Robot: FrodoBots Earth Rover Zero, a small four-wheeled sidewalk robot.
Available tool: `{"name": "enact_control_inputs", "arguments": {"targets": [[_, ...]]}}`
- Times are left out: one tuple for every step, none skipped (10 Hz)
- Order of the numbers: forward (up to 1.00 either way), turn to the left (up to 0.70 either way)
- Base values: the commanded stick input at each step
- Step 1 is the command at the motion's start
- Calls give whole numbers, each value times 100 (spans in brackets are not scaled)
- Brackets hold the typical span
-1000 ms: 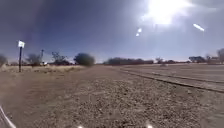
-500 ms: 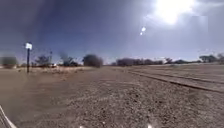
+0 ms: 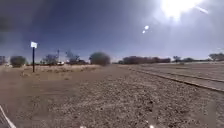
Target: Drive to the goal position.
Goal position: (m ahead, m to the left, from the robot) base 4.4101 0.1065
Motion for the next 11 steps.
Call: {"name": "enact_control_inputs", "arguments": {"targets": [[70, 0], [70, 0], [70, 0], [70, 0], [70, 0], [70, 0], [70, 0], [70, 0], [70, 0], [70, 0], [70, 0]]}}
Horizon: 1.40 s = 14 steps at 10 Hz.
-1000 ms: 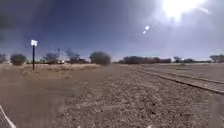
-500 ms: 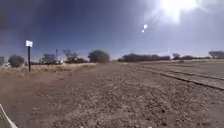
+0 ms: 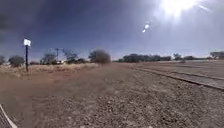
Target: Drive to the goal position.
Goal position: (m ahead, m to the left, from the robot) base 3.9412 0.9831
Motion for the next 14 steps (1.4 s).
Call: {"name": "enact_control_inputs", "arguments": {"targets": [[70, 0], [70, 0], [70, 0], [70, 0], [70, 0], [70, 0], [70, 0], [70, 0], [70, 0], [70, 0], [70, 0], [70, 0], [70, 0], [70, 0]]}}
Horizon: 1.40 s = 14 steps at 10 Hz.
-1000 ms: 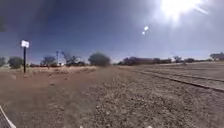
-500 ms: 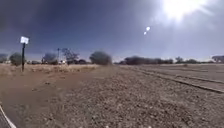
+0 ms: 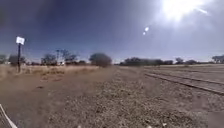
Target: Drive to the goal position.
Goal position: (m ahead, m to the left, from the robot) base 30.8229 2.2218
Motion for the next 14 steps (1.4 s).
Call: {"name": "enact_control_inputs", "arguments": {"targets": [[70, 0], [70, 0], [70, 0], [70, 0], [70, 0], [70, 0], [70, 0], [70, 0], [70, 0], [70, 0], [70, 0], [70, 0], [70, 0], [70, 0]]}}
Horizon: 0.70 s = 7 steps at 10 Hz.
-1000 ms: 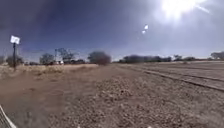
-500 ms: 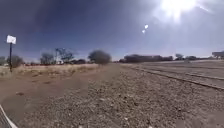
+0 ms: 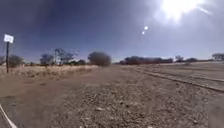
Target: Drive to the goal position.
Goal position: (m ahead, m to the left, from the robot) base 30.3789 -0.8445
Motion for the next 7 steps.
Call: {"name": "enact_control_inputs", "arguments": {"targets": [[70, 0], [70, 0], [70, 0], [70, 0], [70, 0], [70, 0], [70, 0]]}}
